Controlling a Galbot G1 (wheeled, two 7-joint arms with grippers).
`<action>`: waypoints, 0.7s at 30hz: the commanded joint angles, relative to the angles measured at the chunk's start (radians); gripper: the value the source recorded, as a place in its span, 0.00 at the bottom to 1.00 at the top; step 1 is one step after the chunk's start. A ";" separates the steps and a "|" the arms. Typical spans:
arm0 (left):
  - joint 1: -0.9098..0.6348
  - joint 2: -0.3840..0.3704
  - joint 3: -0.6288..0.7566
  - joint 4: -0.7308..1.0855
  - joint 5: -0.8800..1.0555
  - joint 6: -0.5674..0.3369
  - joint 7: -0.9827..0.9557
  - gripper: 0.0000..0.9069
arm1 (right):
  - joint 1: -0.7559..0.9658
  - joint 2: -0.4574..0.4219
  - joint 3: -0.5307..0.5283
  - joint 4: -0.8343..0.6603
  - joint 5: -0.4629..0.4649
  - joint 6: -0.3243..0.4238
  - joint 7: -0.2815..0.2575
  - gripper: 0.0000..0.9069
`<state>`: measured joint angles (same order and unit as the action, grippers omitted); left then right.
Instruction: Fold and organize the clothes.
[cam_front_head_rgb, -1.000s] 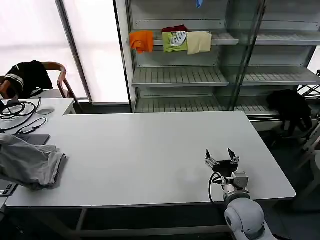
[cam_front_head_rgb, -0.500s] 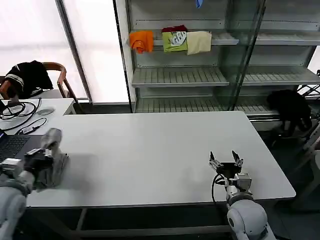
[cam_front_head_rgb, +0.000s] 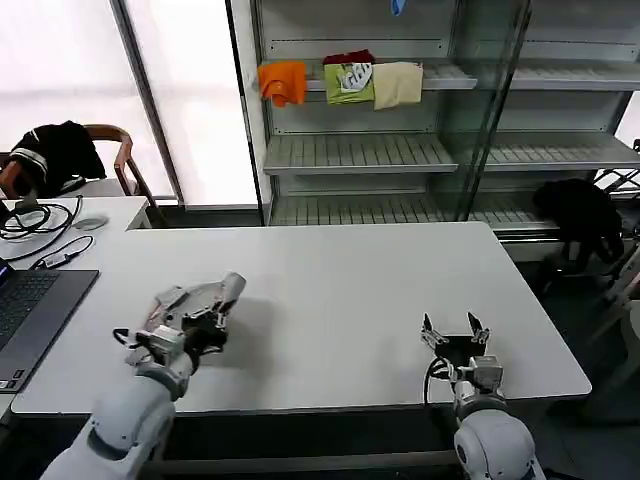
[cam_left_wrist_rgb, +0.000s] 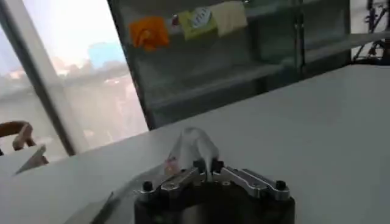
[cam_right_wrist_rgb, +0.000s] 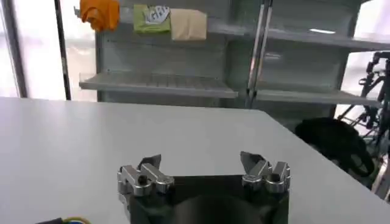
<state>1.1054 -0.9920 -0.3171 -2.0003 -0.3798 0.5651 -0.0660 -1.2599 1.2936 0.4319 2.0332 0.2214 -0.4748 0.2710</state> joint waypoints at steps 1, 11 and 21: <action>-0.122 -0.133 0.210 0.097 0.044 0.011 -0.022 0.08 | -0.001 0.014 -0.009 -0.005 -0.023 -0.005 -0.001 1.00; -0.184 -0.318 0.241 0.204 -0.054 -0.026 -0.071 1.00 | 0.025 0.033 -0.050 -0.051 -0.038 -0.002 -0.003 1.00; -0.169 -0.285 0.177 0.140 -0.047 -0.024 -0.085 1.00 | 0.045 0.043 -0.111 -0.055 0.030 0.001 -0.014 1.00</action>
<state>0.9528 -1.2443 -0.1216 -1.8536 -0.4222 0.5391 -0.1252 -1.2239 1.3313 0.3639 1.9860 0.1884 -0.4727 0.2595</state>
